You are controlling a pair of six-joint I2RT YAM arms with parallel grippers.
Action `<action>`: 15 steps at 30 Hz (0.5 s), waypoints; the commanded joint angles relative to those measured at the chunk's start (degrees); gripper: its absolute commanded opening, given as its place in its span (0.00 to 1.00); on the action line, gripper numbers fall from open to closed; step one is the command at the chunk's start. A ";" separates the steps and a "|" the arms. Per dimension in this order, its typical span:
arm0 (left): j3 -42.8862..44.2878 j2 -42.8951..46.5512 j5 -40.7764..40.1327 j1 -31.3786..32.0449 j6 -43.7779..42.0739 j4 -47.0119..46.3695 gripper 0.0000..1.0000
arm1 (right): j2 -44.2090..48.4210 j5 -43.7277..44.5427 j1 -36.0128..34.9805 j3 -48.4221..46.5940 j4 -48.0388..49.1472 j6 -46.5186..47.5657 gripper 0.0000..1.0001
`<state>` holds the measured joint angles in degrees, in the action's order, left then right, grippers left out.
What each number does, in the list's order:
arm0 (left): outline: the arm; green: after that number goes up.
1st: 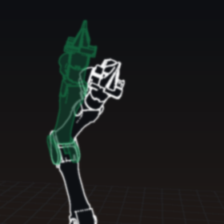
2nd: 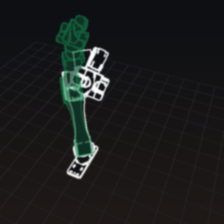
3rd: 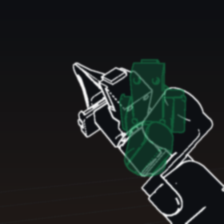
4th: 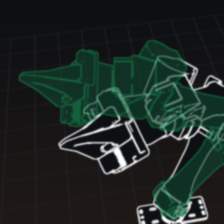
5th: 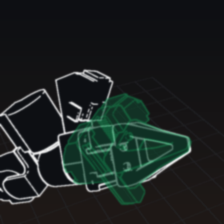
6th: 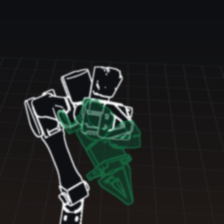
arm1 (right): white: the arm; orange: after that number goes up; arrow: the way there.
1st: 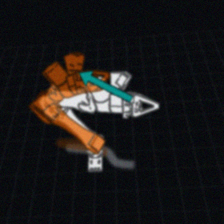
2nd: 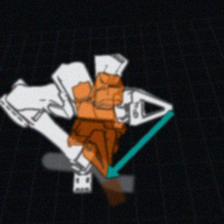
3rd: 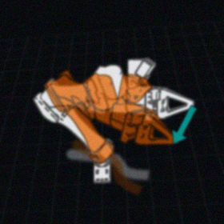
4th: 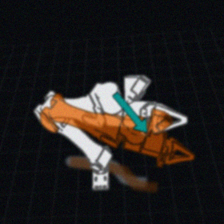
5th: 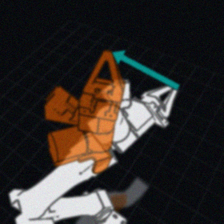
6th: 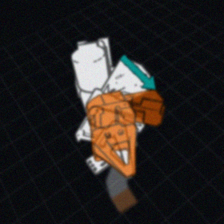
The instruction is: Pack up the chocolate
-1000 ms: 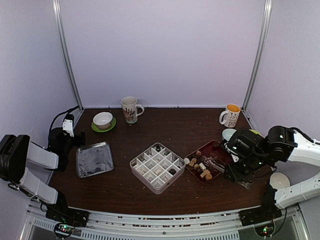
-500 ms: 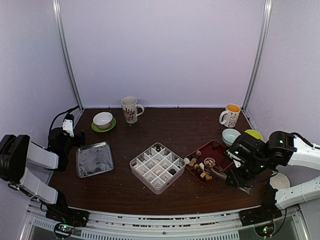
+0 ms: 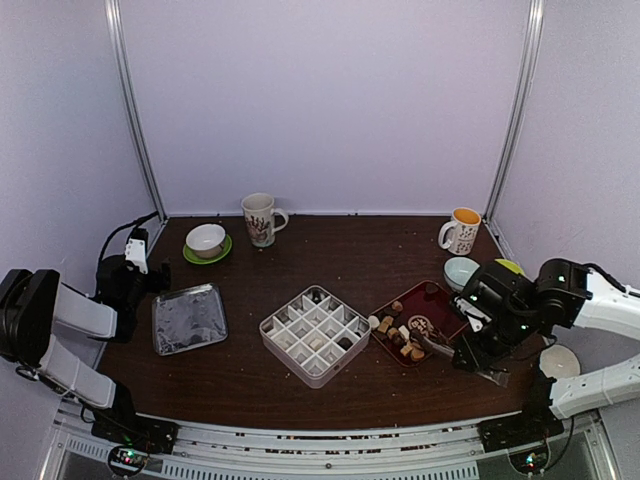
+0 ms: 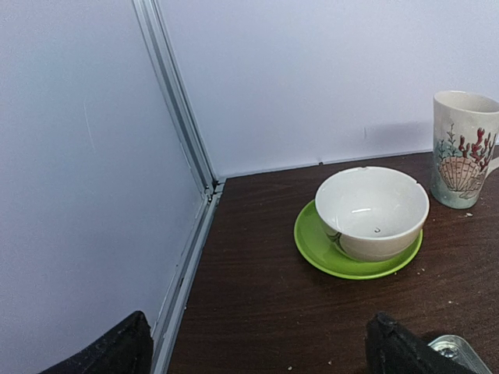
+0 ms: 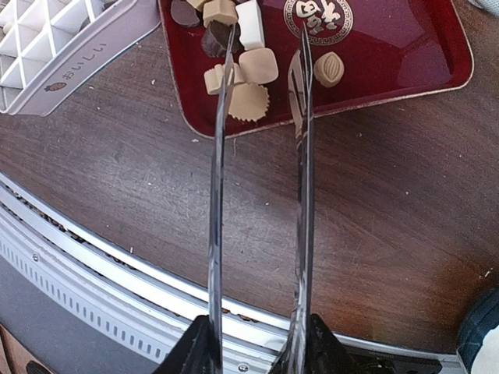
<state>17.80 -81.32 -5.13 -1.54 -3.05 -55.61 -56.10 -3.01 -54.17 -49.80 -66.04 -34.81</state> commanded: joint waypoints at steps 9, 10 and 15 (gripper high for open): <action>1.27 -0.29 0.02 -0.48 0.57 -2.21 0.98 | 1.06 -1.55 3.35 -1.75 -0.91 2.42 0.38; 1.27 -0.33 0.00 -0.44 0.58 -2.22 0.98 | 0.92 -1.44 3.45 -1.93 -1.08 2.66 0.38; 1.27 -0.33 0.02 -0.48 0.58 -2.21 0.98 | -0.54 -2.49 3.47 -2.15 -0.31 3.62 0.37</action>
<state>17.80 -81.32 -5.13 -1.54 -3.05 -55.61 -55.70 -4.36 -51.00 -50.39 -66.37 -32.64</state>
